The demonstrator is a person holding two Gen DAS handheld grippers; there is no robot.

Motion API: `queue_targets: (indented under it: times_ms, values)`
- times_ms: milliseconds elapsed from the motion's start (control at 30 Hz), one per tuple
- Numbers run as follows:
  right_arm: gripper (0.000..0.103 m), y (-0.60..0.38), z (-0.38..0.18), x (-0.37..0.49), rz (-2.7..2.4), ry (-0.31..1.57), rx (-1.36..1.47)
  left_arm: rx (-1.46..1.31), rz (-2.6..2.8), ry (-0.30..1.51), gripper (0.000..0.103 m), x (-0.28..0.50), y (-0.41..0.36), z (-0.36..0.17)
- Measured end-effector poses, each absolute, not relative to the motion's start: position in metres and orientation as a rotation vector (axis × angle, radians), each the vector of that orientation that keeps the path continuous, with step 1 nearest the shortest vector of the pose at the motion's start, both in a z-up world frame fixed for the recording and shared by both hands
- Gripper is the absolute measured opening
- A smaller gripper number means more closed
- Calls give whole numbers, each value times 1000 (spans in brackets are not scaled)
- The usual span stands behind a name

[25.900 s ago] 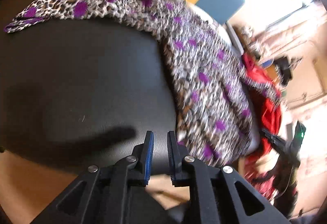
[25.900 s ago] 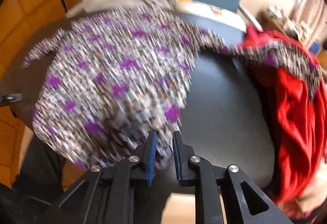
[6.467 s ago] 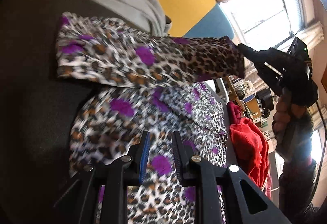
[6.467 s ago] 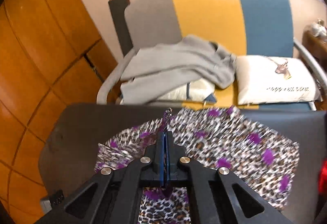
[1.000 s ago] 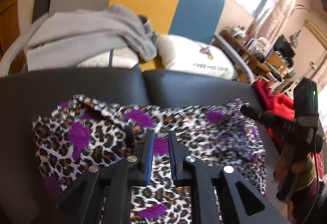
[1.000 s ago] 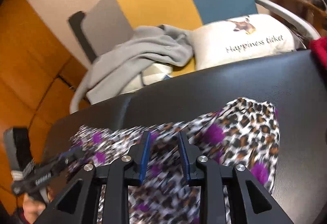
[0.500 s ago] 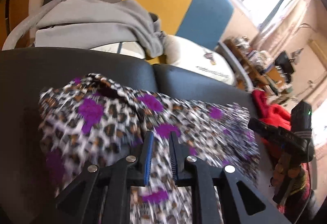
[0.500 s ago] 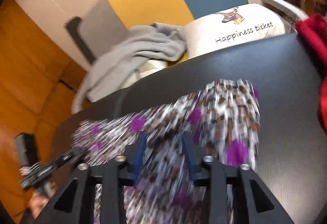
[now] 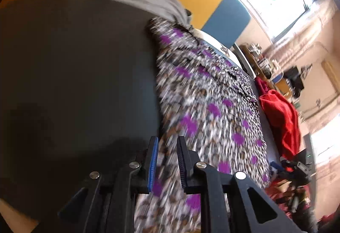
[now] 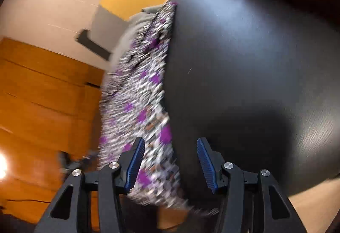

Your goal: Fold clothes

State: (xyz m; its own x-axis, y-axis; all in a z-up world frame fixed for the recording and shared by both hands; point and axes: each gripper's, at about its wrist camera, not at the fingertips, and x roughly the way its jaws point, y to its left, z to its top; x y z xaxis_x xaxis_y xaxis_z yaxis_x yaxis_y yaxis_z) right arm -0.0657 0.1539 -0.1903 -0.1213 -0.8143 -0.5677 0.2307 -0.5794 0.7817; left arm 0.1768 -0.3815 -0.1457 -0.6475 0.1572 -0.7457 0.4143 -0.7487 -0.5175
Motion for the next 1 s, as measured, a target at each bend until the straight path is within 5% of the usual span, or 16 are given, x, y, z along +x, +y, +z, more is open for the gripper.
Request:
queue_targets:
  times_ms: [333, 700, 733, 833, 933, 1000]
  values:
    - [52, 110, -205, -38, -1585, -653, 1369, 1206, -2588, 1139, 33, 227, -360, -159]
    - [51, 116, -209, -26, -1538, -564, 1385, 1347, -2668, 937, 34, 219, -343, -157]
    - [47, 116, -208, -25, -1542, -543, 1387, 1372, -2680, 867, 34, 218, -337, -156]
    - [10, 113, -211, -25, -1595, -478, 1437, 1385, -2672, 853, 32, 220, -332, -155]
    - [4, 117, -219, -24, -1587, -518, 1449, 1384, -2642, 864, 31, 220, -329, -155]
    - [3, 112, -220, -24, -1607, -517, 1442, 1396, -2623, 844, 12, 219, -326, -154]
